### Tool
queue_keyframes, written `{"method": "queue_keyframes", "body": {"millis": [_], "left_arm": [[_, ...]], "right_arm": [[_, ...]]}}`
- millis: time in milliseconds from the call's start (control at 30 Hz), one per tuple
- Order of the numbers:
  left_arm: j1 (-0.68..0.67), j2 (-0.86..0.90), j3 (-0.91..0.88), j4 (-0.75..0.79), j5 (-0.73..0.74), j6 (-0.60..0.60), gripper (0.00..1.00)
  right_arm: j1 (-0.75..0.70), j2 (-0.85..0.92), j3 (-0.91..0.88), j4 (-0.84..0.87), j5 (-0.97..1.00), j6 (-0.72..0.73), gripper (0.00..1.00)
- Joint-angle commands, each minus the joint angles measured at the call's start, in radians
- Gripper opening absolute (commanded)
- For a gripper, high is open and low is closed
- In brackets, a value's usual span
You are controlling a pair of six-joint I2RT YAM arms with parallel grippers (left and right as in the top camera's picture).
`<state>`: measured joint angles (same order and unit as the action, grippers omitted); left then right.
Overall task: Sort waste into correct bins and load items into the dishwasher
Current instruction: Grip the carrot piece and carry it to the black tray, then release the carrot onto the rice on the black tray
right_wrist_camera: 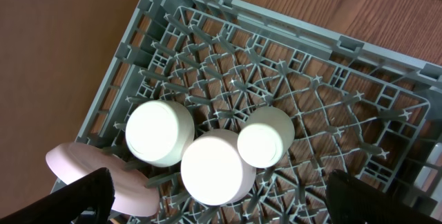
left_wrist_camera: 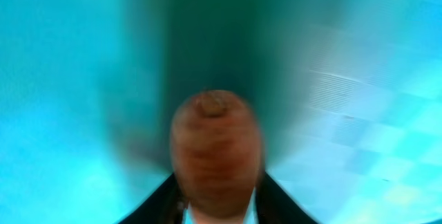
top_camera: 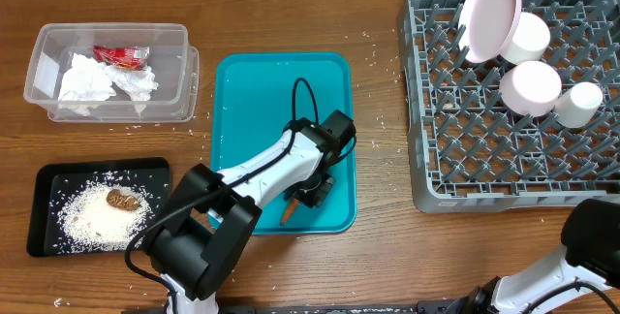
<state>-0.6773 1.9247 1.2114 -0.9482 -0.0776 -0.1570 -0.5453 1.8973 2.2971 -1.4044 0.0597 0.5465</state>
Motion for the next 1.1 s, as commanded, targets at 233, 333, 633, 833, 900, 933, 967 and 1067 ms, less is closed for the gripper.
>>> {"method": "queue_keyframes", "body": {"millis": [233, 333, 633, 833, 900, 933, 967, 1067], "left_arm": [[0.139, 0.016, 0.088, -0.124, -0.053, -0.213, 0.11], [0.209, 0.011, 0.161, -0.2, -0.054, -0.232, 0.11], [0.566, 0.003, 0.407, -0.43, -0.06, -0.325, 0.14], [0.832, 0.003, 0.414, -0.48, -0.046, -0.396, 0.08], [0.929, 0.003, 0.414, -0.494, -0.023, -0.409, 0.04], [0.969, 0.003, 0.414, -0.497, -0.008, -0.408, 0.04], [1.01, 0.003, 0.414, -0.5, 0.003, -0.408, 0.05], [1.162, 0.003, 0.413, -0.502, 0.029, -0.408, 0.06]], "right_arm": [[0.0, -0.027, 0.0, 0.007, 0.01, 0.004, 1.0], [0.0, -0.027, 0.0, 0.007, 0.01, 0.004, 1.0], [0.0, -0.027, 0.0, 0.007, 0.01, 0.004, 1.0], [0.0, -0.027, 0.0, 0.007, 0.01, 0.005, 1.0], [0.0, -0.027, 0.0, 0.007, 0.01, 0.004, 1.0], [0.0, -0.027, 0.0, 0.007, 0.01, 0.005, 1.0], [0.0, -0.027, 0.0, 0.007, 0.01, 0.004, 1.0], [0.0, -0.027, 0.0, 0.007, 0.01, 0.004, 1.0]]}}
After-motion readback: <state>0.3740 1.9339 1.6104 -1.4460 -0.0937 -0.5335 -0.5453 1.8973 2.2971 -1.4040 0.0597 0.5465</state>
